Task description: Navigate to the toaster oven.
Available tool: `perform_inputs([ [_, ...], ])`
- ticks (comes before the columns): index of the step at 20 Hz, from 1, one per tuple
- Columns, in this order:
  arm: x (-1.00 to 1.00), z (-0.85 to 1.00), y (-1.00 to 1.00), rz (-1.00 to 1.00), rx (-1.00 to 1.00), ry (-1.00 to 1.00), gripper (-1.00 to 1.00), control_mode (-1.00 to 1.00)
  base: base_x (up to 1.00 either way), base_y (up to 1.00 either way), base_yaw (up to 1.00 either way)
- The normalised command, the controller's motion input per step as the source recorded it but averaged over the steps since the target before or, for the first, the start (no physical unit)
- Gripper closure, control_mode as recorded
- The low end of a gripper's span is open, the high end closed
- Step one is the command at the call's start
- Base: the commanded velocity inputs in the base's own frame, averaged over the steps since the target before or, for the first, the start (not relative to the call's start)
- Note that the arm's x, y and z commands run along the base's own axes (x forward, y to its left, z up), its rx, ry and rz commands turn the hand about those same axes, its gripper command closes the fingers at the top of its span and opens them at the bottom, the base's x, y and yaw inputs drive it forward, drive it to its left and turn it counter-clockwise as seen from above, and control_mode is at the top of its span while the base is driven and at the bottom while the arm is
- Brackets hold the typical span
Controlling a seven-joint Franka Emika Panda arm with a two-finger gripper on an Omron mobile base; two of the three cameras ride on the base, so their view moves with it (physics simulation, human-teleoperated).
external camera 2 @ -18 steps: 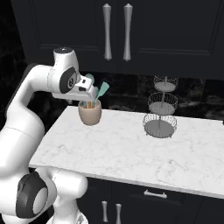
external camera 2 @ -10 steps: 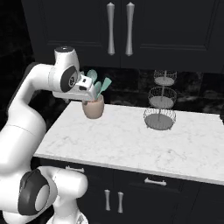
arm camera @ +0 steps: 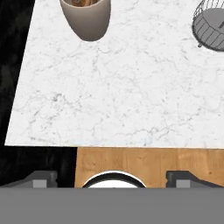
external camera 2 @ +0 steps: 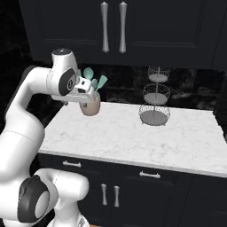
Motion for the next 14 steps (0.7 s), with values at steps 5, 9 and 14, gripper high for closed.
perform_inputs([
  [5, 0.0, 0.0, 0.0, 0.0, 0.0, 0.0, -1.0, 1.0, 0.0, -1.0, -0.17],
  [9, 0.0, 0.0, 0.0, 0.0, 0.0, 0.0, -1.0, 1.0, 0.0, -1.0, -0.15],
  [14, 0.0, 0.0, 0.0, 0.0, 0.0, 0.0, -1.0, 1.0, 0.0, -1.0, -0.14],
])
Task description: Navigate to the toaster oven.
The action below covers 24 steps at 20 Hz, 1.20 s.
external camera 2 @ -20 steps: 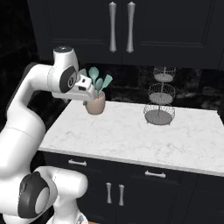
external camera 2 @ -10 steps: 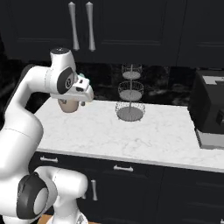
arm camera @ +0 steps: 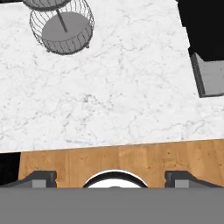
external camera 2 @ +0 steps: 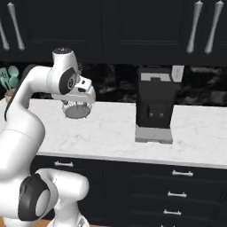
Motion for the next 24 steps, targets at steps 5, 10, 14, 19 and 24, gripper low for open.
perform_inputs([
  [5, 0.0, 0.0, 0.0, 0.0, 0.0, 0.0, -1.0, 1.0, 0.06, -1.0, -0.1],
  [10, 0.0, 0.0, 0.0, 0.0, 0.0, 0.0, -1.0, 1.0, 0.15, -1.0, -0.01],
  [14, 0.0, 0.0, 0.0, 0.0, 0.0, 0.0, -1.0, 1.0, 0.22, -1.0, 0.0],
  [19, 0.0, 0.0, 0.0, 0.0, 0.0, 0.0, -1.0, 1.0, 0.15, -1.0, 0.05],
  [24, 0.0, 0.0, 0.0, 0.0, 0.0, 0.0, -1.0, 1.0, 0.06, -1.0, 0.06],
])
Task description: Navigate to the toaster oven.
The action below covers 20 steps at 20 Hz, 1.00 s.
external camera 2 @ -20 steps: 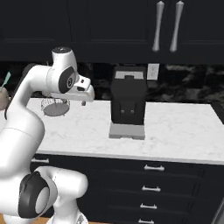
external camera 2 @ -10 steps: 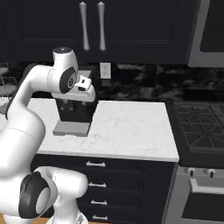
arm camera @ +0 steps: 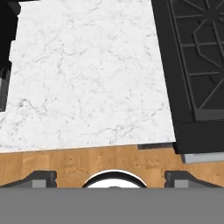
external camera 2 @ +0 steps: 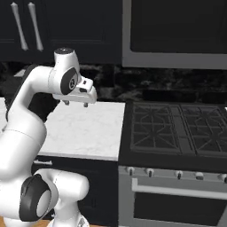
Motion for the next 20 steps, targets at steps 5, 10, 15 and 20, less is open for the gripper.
perform_inputs([
  [5, 0.0, 0.0, 0.0, 0.0, 0.0, 0.0, -1.0, 1.0, 0.04, -1.0, 0.1],
  [10, 0.0, 0.0, 0.0, 0.0, 0.0, 0.0, -1.0, 1.0, 0.0, -1.0, 0.11],
  [15, 0.0, 0.0, 0.0, 0.0, 0.0, 0.0, -1.0, 1.0, 0.0, -1.0, 0.12],
  [20, 0.0, 0.0, 0.0, 0.0, 0.0, 0.0, -1.0, 1.0, 0.0, -1.0, 0.09],
])
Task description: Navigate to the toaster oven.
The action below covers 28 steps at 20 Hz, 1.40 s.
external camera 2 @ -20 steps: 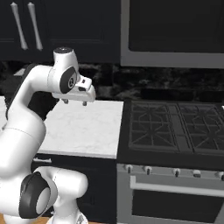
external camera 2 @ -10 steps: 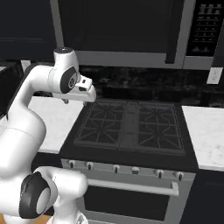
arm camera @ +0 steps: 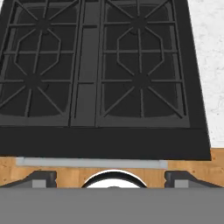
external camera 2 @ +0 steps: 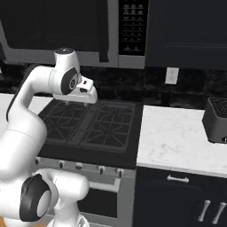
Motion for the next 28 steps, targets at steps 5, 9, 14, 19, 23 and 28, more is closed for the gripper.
perform_inputs([
  [5, 0.0, 0.0, 0.0, 0.0, 0.0, 0.0, -1.0, 1.0, 0.0, -1.0, 0.05],
  [9, 0.0, 0.0, 0.0, 0.0, 0.0, 0.0, -1.0, 1.0, 0.0, -1.0, 0.03],
  [14, 0.0, 0.0, 0.0, 0.0, 0.0, 0.0, -1.0, 1.0, 0.0, -1.0, 0.01],
  [19, 0.0, 0.0, 0.0, 0.0, 0.0, 0.0, -1.0, 1.0, 0.01, -1.0, 0.02],
  [23, 0.0, 0.0, 0.0, 0.0, 0.0, 0.0, -1.0, 1.0, 0.03, -1.0, 0.02],
  [28, 0.0, 0.0, 0.0, 0.0, 0.0, 0.0, -1.0, 1.0, 0.06, -1.0, 0.01],
])
